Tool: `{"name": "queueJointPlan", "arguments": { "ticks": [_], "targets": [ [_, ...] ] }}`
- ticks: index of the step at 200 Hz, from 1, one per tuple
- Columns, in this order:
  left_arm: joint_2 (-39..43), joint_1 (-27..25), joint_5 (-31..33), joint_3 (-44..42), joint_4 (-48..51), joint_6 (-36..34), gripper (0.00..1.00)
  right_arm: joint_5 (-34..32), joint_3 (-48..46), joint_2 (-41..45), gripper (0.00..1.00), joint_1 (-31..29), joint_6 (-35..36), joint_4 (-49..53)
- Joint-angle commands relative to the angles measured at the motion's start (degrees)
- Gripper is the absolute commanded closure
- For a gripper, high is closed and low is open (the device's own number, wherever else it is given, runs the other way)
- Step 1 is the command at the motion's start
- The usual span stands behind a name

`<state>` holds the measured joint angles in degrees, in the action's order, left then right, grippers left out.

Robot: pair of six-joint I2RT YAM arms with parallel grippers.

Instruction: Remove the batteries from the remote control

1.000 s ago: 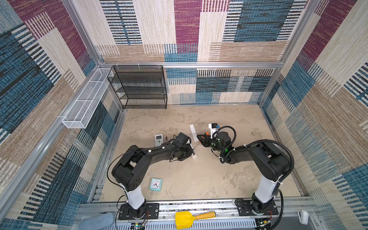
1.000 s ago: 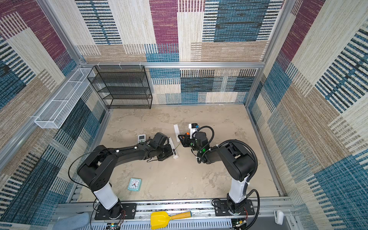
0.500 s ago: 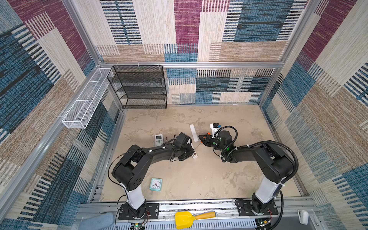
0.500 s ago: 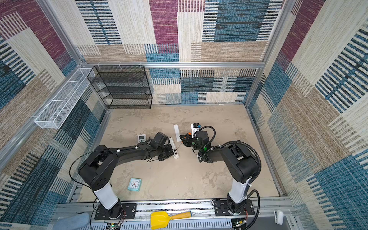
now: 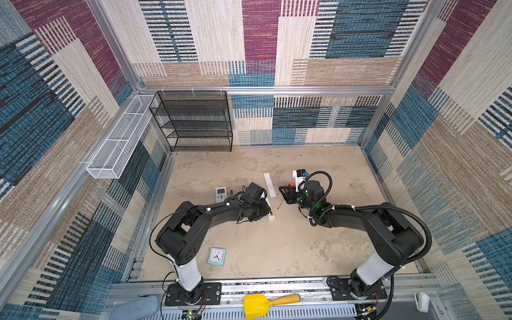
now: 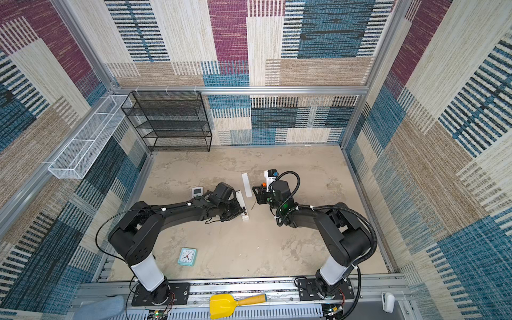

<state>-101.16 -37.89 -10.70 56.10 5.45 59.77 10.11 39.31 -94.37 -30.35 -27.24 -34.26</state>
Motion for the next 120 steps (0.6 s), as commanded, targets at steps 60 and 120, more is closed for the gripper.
{"name": "queueJointPlan", "arguments": {
  "ticks": [60, 120],
  "targets": [
    [0.43, 0.09, 0.11, 0.07, 0.46, -1.4, 0.73, -5.95, 4.68, -0.89, 1.0, -6.97, 7.7, 3.31],
    [-0.06, 0.1, -0.39, -0.49, -0.69, -1.01, 0.8, -8.92, 5.96, -1.92, 1.0, -8.06, 10.2, 5.65]
  ]
}}
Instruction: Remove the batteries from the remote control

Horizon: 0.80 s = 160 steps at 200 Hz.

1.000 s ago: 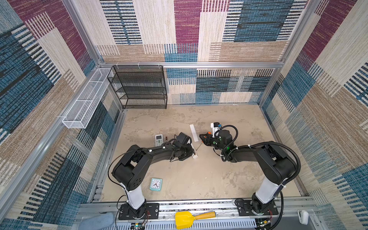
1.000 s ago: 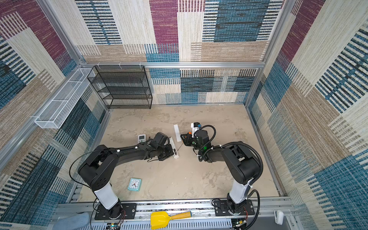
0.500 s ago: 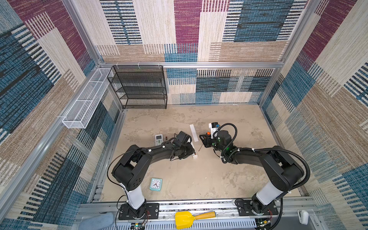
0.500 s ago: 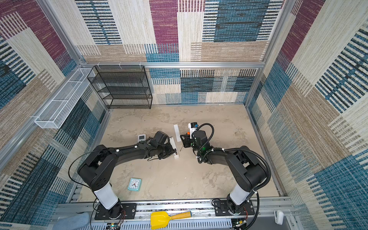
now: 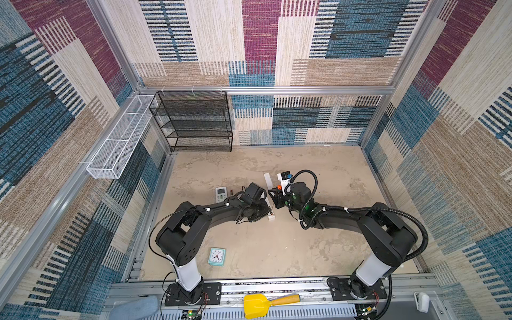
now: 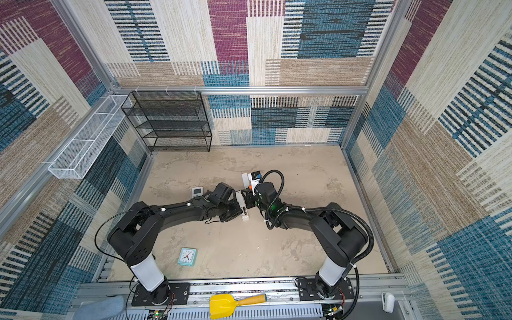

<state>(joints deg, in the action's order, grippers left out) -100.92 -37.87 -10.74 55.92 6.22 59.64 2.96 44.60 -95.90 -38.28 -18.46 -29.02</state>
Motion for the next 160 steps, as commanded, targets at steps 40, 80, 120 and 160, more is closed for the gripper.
{"name": "queueJointPlan", "arguments": {
  "ticks": [40, 80, 120, 160],
  "targets": [
    [-0.69, 0.07, -0.59, -0.33, -1.78, -0.83, 0.82, -2.16, 1.28, -1.05, 1.0, -0.72, 2.06, 0.85],
    [-0.94, 0.1, -0.77, -0.35, -2.0, -0.75, 0.84, -1.83, 1.84, -1.72, 1.0, -1.18, 2.61, 1.29],
    [-1.58, -0.01, -1.29, -0.36, -2.58, -0.22, 0.92, -0.41, 1.75, -2.47, 1.0, -1.44, 0.89, 0.8],
    [-1.56, -0.11, -1.3, -0.38, -2.7, 0.05, 0.99, -0.74, 2.83, -3.45, 1.0, -1.97, 1.3, 2.17]
  ]
}}
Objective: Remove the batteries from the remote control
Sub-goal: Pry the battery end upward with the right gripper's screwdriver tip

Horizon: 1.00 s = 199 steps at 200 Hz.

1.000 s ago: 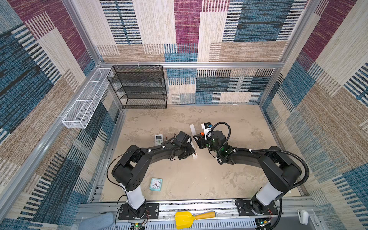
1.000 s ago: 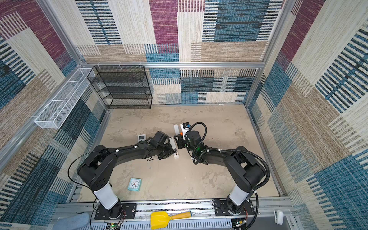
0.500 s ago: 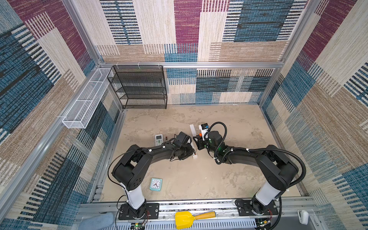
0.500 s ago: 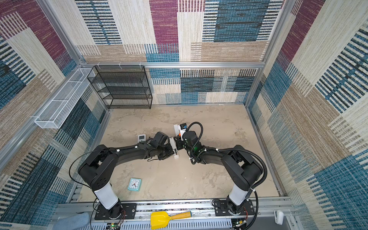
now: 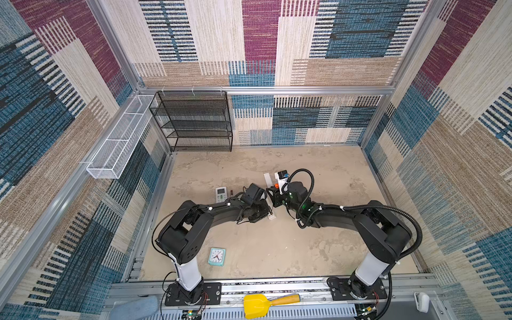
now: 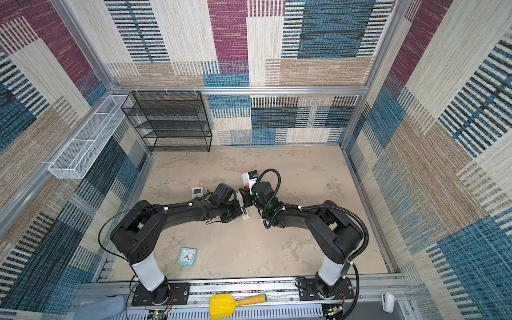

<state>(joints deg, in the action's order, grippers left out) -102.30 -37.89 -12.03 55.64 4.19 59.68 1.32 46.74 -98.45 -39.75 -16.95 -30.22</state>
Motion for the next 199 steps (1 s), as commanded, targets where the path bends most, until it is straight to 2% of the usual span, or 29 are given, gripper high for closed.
{"name": "queueJointPlan", "arguments": {
  "ticks": [1, 74, 150, 199],
  "targets": [
    [-0.18, -0.09, -0.01, -0.09, -0.67, 0.05, 0.99, 0.8, 0.75, -0.92, 1.0, -0.51, -0.11, 3.48],
    [-0.19, -0.26, -0.41, 0.35, -0.93, -0.27, 1.0, 0.85, 0.41, -2.62, 1.0, -0.86, -1.08, 4.16],
    [0.43, -0.25, -0.01, 0.68, 0.37, -0.52, 1.0, -1.89, -2.34, 4.24, 1.0, -0.89, -1.22, 0.8],
    [0.57, -0.25, 0.29, 1.1, 1.57, -0.91, 1.0, -3.44, -2.35, 4.28, 1.0, -0.86, 0.74, 1.04]
  ]
}}
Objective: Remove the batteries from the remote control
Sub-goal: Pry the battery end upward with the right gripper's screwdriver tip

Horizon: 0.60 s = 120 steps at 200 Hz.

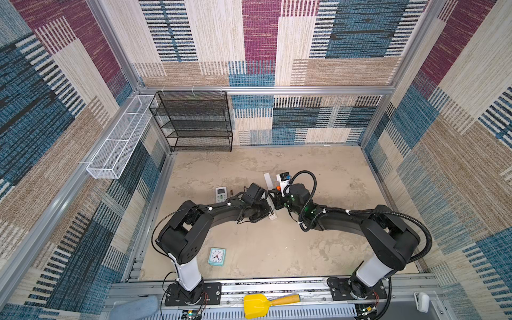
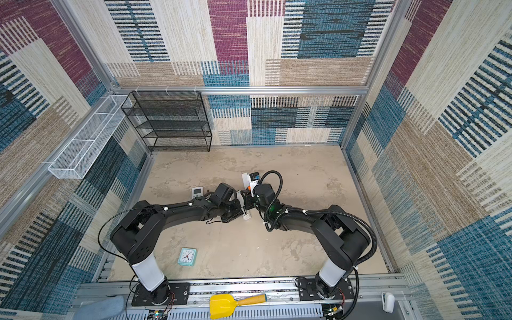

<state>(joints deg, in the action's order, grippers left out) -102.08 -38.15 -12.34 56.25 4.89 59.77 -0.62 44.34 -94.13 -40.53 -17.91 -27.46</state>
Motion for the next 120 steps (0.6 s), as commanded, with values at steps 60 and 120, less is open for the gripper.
{"name": "queueJointPlan", "arguments": {
  "ticks": [60, 120],
  "targets": [
    [0.17, 0.08, 0.3, 0.76, 1.01, -0.8, 1.0, -2.29, -0.12, -1.83, 1.0, -0.33, 3.74, -2.43],
    [-0.24, -0.08, -0.43, 2.1, 2.14, -0.18, 1.0, -5.78, -1.88, -3.47, 1.0, -2.55, 7.79, -5.75]
  ]
}}
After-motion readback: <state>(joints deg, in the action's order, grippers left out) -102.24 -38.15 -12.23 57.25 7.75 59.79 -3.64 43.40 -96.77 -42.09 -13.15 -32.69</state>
